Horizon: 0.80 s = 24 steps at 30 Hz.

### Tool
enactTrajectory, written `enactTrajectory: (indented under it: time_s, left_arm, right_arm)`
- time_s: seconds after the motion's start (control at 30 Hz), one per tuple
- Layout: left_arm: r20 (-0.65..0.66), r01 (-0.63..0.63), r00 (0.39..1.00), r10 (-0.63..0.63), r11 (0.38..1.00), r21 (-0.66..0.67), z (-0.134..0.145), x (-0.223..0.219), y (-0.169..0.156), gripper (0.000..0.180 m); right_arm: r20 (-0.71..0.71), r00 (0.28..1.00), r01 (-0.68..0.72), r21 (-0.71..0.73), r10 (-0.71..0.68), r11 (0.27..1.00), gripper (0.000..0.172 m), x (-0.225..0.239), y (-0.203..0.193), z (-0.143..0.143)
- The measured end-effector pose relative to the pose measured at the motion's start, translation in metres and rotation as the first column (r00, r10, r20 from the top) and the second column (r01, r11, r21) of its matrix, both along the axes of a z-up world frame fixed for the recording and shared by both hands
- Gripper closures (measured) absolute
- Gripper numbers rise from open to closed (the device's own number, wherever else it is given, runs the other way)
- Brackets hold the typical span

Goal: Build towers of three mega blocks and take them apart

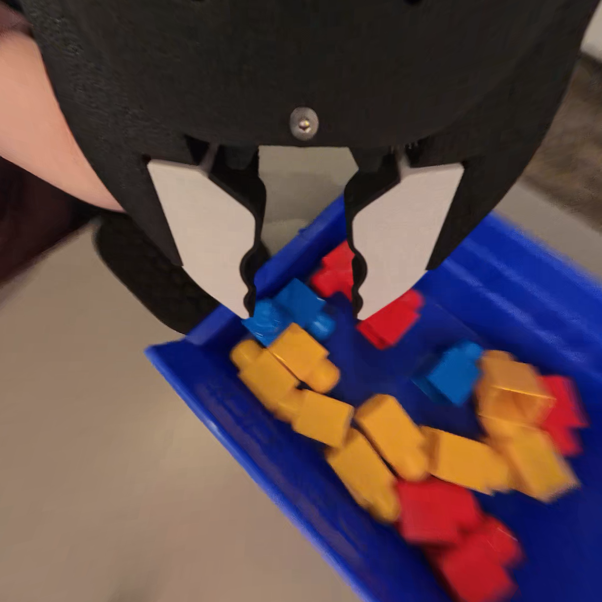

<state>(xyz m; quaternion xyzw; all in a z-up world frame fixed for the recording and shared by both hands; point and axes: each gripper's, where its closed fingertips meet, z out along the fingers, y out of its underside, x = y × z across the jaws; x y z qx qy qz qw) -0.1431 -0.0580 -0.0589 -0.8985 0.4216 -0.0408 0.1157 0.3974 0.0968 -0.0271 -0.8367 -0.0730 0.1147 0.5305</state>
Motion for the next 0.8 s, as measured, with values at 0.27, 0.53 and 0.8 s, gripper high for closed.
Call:
enactTrajectory:
  time_s: [0.27, 0.53, 0.8]
  left_arm:
    - [0.046, -0.08, 0.993, 0.106, 0.921, -0.382, -0.034, 0.01, -0.028, 0.119]
    - [-0.122, -0.173, 0.983, 0.135, 0.903, -0.393, -0.049, -0.001, -0.027, 0.112]
    - [-0.179, -0.191, 0.976, 0.122, 0.875, -0.445, -0.062, 0.0, -0.029, 0.122]
  right_arm:
    - [-0.037, 0.999, 0.018, 0.005, -0.018, 1.0, 0.099, 0.01, -0.003, 0.001]
    - [-0.09, 0.996, 0.023, 0.038, -0.019, 0.999, 0.1, 0.016, -0.006, 0.01]
    - [-0.104, 0.995, 0.007, 0.061, -0.001, 0.998, 0.1, 0.012, -0.007, 0.018]
